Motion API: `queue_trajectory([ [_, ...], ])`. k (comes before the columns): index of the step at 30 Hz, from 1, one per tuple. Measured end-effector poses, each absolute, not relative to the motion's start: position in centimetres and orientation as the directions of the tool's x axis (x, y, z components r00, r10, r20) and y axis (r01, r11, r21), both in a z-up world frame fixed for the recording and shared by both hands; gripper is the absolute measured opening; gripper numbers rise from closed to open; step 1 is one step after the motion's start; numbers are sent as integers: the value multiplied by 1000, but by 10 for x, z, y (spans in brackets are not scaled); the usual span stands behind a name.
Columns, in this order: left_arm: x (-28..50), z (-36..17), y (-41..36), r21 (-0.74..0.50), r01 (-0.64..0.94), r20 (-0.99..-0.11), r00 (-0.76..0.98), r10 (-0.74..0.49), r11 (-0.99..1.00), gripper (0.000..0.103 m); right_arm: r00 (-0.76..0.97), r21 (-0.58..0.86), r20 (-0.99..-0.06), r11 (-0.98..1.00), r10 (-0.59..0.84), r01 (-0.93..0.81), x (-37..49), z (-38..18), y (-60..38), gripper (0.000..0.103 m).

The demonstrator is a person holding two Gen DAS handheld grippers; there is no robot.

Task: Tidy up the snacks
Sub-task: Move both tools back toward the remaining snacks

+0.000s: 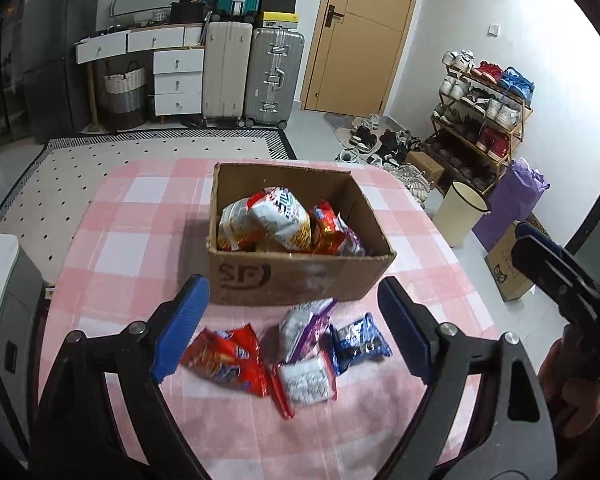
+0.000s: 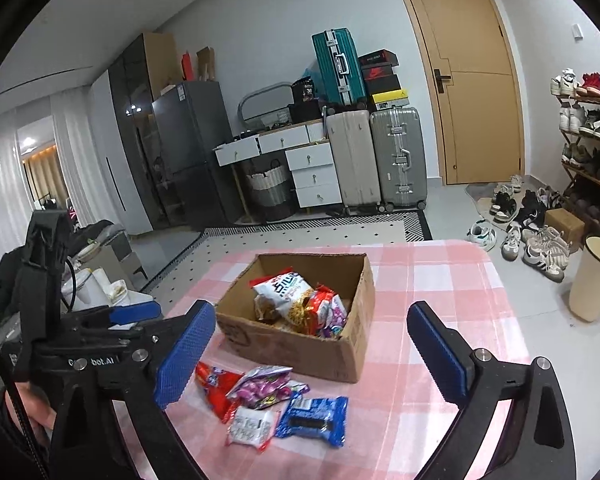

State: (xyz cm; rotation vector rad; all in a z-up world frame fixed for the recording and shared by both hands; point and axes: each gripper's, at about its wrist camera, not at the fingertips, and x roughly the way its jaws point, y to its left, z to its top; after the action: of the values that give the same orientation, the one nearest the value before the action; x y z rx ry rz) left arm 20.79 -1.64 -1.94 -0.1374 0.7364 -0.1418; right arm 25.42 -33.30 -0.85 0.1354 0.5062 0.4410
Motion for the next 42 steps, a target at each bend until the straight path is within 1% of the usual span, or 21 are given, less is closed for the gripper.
queue_trajectory([
  [3,193,-19,-18,-159,79,-653,739,-165,984,85,785,223,-439,899,437,-376,244,-6,-329,99],
  [5,185,-19,-22,-154,93,-653,738,-172,984,88,781,235,-436,895,447,-380,238,-7,-328,99],
  [7,177,-21,-24,-123,92,-656,740,-151,988,89,779,243,-434,892,451,-381,231,-7,-327,99],
  [11,167,-20,-26,-123,95,-656,739,-153,988,90,781,227,-444,898,440,-377,220,-10,-325,99],
  [13,164,-20,-25,-122,89,-650,745,-148,989,94,778,231,-450,899,438,-372,215,-12,-325,99],
  [15,157,-20,-23,-132,93,-639,754,-156,987,101,775,231,-454,899,438,-373,211,-16,-326,99],
  [23,143,-33,-11,-146,92,-640,751,-165,985,102,754,217,-487,897,441,-385,199,-41,-322,100],
  [25,142,-41,-8,-167,101,-643,743,-186,981,102,743,218,-505,898,439,-383,200,-50,-320,100],
  [32,138,-71,5,-206,74,-637,746,-191,976,102,699,234,-570,901,431,-365,215,-91,-316,100],
  [36,143,-92,7,-181,59,-668,725,-166,982,102,667,247,-608,901,431,-357,229,-111,-311,100],
  [42,154,-117,21,-207,29,-701,692,-169,978,102,620,265,-654,898,434,-351,253,-139,-302,100],
])
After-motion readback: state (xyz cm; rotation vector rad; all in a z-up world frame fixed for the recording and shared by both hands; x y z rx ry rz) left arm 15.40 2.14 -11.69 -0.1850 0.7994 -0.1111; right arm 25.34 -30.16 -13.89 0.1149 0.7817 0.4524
